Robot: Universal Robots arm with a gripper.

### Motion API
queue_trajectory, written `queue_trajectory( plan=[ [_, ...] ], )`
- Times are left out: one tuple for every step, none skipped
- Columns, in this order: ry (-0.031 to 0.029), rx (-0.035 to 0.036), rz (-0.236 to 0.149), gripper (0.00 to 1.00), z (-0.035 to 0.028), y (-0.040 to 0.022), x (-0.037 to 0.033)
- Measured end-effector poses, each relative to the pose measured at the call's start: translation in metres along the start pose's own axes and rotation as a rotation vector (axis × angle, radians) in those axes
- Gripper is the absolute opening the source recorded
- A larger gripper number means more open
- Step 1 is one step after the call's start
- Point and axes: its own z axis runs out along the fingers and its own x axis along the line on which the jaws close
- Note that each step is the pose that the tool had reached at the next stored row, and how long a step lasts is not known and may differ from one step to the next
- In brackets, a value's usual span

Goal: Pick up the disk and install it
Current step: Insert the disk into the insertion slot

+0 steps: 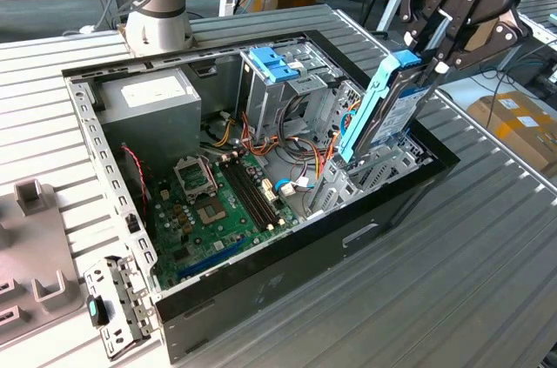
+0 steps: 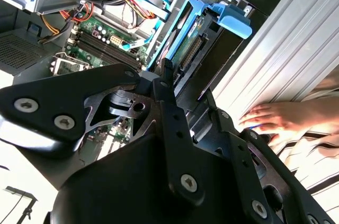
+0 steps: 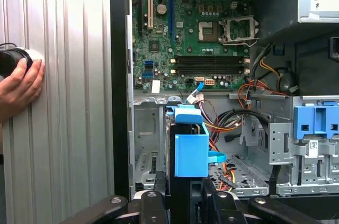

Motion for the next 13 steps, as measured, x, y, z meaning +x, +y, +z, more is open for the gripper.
queue_trajectory(
  plan=[
    [-0.0002, 0.0000, 0.000, 0.35, 0.0009, 0.0000, 0.0000],
    [0.0000, 0.0000, 0.000, 0.35, 0.0014, 0.0000, 0.0001],
    [-0.0001, 0.0000, 0.000, 0.35, 0.0021, 0.0001, 0.0001],
    [-0.0001, 0.0000, 0.000, 0.35, 0.0024, 0.0001, 0.0001],
    [0.0001, 0.0000, 0.000, 0.35, 0.0023, 0.0001, 0.0001],
    [0.0000, 0.0000, 0.000, 0.35, 0.0027, 0.0001, 0.0001],
    [0.0000, 0.0000, 0.000, 0.35, 0.0030, 0.0001, 0.0001],
    [0.0000, 0.0000, 0.000, 0.35, 0.0030, 0.0001, 0.0001],
    [-0.0001, 0.0000, 0.000, 0.35, 0.0032, 0.0001, 0.0001],
    [-0.0001, 0.0000, 0.000, 0.35, 0.0034, 0.0001, 0.0001],
    [-0.0001, 0.0000, 0.000, 0.35, 0.0037, 0.0001, 0.0001],
    [0.0000, 0.0000, 0.000, 0.35, 0.0044, 0.0001, 0.0002],
    [0.0000, 0.0000, 0.000, 0.35, 0.0048, 0.0001, 0.0002]
  ],
)
